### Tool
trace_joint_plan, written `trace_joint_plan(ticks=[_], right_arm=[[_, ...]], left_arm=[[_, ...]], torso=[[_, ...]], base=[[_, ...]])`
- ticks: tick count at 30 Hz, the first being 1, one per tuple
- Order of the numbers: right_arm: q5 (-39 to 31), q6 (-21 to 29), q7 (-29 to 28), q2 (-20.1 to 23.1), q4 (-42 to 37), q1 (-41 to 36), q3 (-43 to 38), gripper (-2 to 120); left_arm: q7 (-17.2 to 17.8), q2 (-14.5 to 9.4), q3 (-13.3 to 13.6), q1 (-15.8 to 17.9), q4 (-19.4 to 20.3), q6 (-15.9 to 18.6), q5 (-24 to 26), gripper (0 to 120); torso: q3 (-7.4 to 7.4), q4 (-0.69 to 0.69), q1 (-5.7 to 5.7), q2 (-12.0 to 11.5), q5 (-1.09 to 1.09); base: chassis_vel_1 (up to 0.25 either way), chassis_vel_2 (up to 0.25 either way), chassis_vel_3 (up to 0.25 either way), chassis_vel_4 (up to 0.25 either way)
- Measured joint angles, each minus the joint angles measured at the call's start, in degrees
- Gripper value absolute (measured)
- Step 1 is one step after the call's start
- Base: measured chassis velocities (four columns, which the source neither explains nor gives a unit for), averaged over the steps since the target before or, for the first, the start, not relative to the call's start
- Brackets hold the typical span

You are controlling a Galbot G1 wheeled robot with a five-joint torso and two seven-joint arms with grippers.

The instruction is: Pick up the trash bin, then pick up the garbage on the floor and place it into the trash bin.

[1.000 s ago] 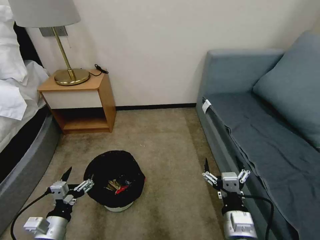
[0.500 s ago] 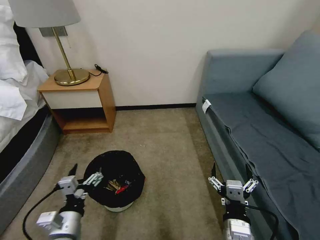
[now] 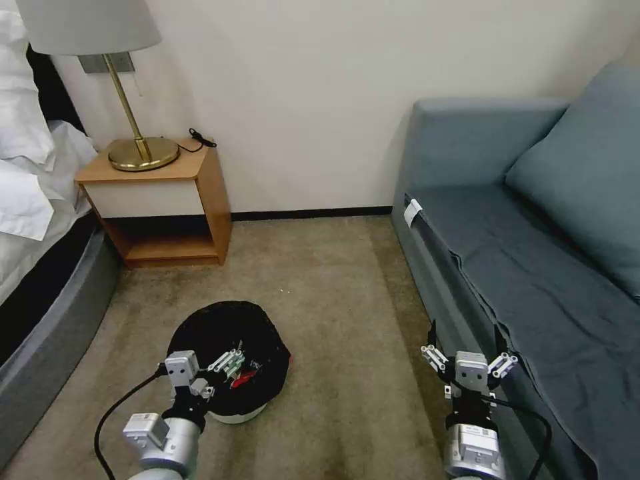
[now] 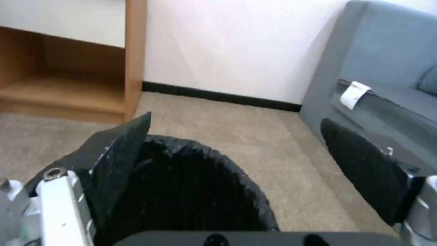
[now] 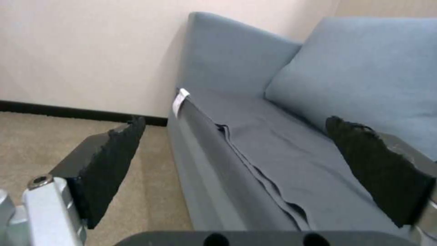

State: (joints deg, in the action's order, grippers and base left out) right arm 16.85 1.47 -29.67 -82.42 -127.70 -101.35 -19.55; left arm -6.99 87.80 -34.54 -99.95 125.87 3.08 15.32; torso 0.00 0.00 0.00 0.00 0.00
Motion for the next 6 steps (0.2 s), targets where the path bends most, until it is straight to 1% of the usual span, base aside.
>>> trace_joint_plan(ticks=[6], right_arm=[[-0.2, -0.1, 0.1, 0.0, -0.1, 0.1, -0.4, 100]], left_arm=[[-0.4, 0.0, 0.6, 0.1, 0.5, -0.4, -0.4, 100]], torso=[[0.00, 0.00, 0.00, 0.0, 0.00]], base=[[0.000, 0.000, 0.000, 0.000]])
